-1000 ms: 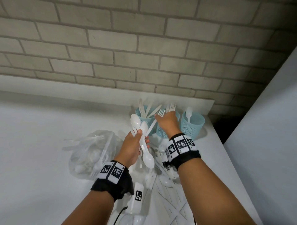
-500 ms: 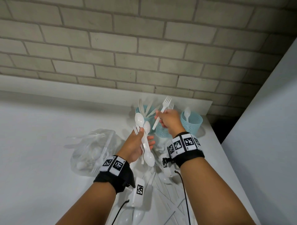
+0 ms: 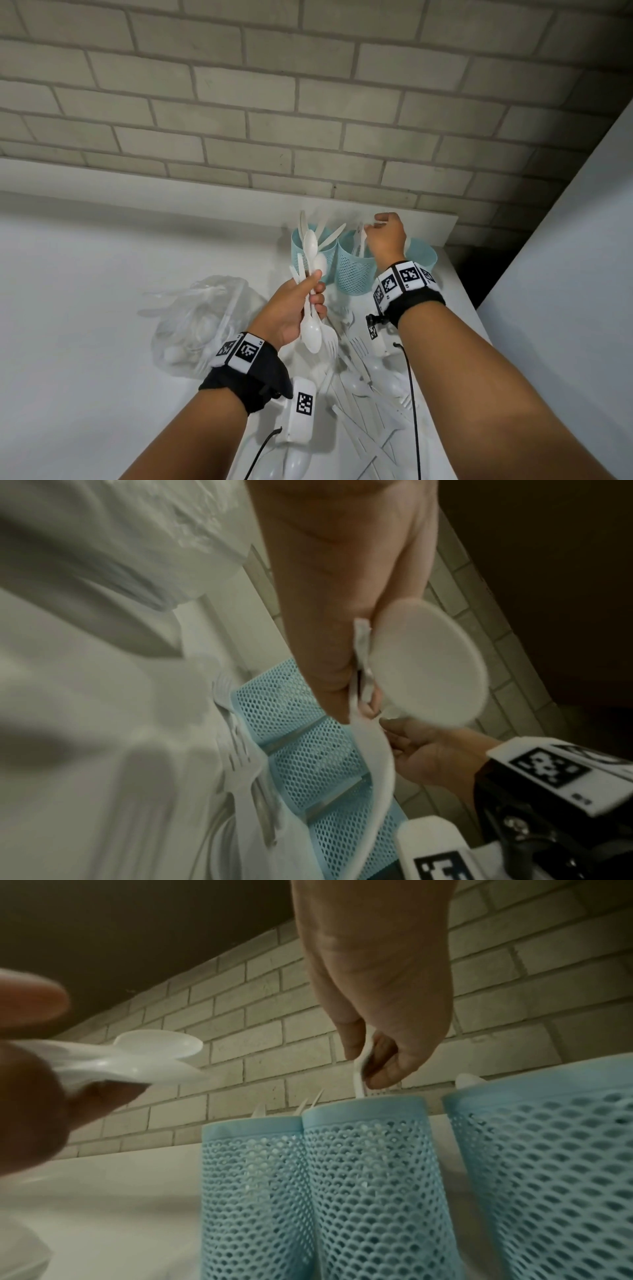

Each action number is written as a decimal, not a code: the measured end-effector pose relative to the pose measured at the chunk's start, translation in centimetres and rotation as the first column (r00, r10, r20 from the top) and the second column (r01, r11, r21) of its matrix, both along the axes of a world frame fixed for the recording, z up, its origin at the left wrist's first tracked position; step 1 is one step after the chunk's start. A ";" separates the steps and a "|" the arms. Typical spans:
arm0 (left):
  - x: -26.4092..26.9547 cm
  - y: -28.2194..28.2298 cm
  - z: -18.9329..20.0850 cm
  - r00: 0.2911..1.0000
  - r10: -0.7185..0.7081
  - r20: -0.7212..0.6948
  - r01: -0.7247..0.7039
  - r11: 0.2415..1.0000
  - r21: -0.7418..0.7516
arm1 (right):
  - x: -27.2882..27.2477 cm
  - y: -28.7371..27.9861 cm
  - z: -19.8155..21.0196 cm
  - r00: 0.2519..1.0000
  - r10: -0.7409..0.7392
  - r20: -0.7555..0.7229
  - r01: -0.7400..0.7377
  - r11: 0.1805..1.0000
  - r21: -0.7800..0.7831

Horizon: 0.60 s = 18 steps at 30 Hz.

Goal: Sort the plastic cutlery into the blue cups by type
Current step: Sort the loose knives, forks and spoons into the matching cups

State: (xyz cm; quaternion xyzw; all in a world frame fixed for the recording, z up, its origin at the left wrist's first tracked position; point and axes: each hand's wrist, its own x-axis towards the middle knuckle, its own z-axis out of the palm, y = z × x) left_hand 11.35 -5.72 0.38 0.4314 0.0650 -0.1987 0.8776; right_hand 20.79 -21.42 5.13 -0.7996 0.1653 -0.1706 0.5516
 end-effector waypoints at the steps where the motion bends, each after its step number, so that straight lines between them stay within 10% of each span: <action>1: 0.0 0.1 0.0 1.000 -0.011 0.001 0.011 1.000 -0.008 | -0.2 0.0 0.0 1.000 0.000 0.012 0.000 1.000 0.017; 7: -0.4 0.2 -0.1 0.997 -0.033 0.065 0.035 0.999 -0.029 | -3.0 1.1 1.0 0.955 0.095 0.281 -0.077 0.994 -0.074; 12: -0.9 -0.3 0.1 0.996 -0.009 0.085 0.010 1.000 -0.006 | -5.3 2.0 0.9 0.929 0.363 -0.076 -0.369 0.885 -0.284; 18: -1.8 -0.9 0.5 0.993 -0.072 0.089 0.066 0.995 0.070 | -7.2 2.3 -0.3 0.810 0.470 -0.349 -0.508 0.861 -0.021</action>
